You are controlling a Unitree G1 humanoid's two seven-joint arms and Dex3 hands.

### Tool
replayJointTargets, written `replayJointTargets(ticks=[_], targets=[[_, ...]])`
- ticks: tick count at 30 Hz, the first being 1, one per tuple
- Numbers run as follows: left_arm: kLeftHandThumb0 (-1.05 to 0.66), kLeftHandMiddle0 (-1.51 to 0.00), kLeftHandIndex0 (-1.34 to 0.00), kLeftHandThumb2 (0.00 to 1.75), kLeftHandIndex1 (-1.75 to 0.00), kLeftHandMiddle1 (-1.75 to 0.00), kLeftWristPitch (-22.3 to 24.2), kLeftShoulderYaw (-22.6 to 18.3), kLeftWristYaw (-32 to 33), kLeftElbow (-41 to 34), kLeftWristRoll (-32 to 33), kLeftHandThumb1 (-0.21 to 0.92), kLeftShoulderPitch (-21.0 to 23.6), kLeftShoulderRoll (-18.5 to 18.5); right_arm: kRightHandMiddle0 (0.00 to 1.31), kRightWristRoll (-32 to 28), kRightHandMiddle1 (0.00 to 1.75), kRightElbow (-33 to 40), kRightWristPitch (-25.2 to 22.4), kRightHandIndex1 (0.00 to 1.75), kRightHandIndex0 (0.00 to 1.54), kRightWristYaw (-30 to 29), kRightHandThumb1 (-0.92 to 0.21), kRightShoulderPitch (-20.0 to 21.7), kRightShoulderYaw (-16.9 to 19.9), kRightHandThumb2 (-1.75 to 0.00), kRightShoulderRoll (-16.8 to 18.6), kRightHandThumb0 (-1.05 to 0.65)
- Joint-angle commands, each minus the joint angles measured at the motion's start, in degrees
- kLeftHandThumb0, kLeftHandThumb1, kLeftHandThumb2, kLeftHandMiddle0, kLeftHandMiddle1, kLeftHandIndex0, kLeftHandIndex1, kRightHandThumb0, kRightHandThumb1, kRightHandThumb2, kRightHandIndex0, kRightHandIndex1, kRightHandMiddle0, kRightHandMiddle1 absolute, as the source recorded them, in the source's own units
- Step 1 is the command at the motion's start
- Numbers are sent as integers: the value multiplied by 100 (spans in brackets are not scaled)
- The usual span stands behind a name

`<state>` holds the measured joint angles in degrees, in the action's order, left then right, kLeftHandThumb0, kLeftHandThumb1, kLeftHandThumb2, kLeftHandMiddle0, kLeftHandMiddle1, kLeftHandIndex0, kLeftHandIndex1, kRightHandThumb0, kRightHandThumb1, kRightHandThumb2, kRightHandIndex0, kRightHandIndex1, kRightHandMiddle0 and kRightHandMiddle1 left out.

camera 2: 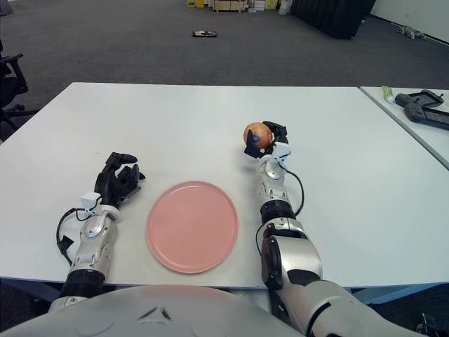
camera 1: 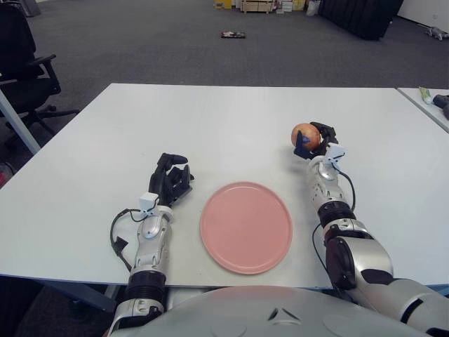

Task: Put the apple into the plate.

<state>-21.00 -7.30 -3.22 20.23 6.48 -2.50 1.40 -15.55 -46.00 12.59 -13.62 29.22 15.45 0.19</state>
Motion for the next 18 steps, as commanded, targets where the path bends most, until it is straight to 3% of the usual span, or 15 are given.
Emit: replayJointTargets(ticks=[1, 8, 14, 18], targets=[[-39, -60, -36, 91, -175, -175, 86, 10, 10, 104, -24, 65, -41, -15, 71, -407, 175, 512, -321, 175, 126, 223, -18, -28, 240, -148, 62, -52], [-39, -58, -36, 90, -175, -175, 126, 15, 33, 99, -47, 65, -39, -21, 74, -869, 175, 1429, -859, 175, 125, 653, -16, -366, 351, -151, 223, -53], [-39, -55, -35, 89, -175, -175, 172, 5, 31, 64, -24, 66, -49, -12, 75, -974, 175, 2278, -1154, 175, 125, 1094, -15, -791, 170, -152, 315, -54], [-39, -55, -35, 88, -175, -175, 196, -9, 23, 50, 14, 67, -46, 3, 76, -962, 175, 2992, -1269, 175, 125, 1629, -13, -1236, -137, -155, 356, -55]])
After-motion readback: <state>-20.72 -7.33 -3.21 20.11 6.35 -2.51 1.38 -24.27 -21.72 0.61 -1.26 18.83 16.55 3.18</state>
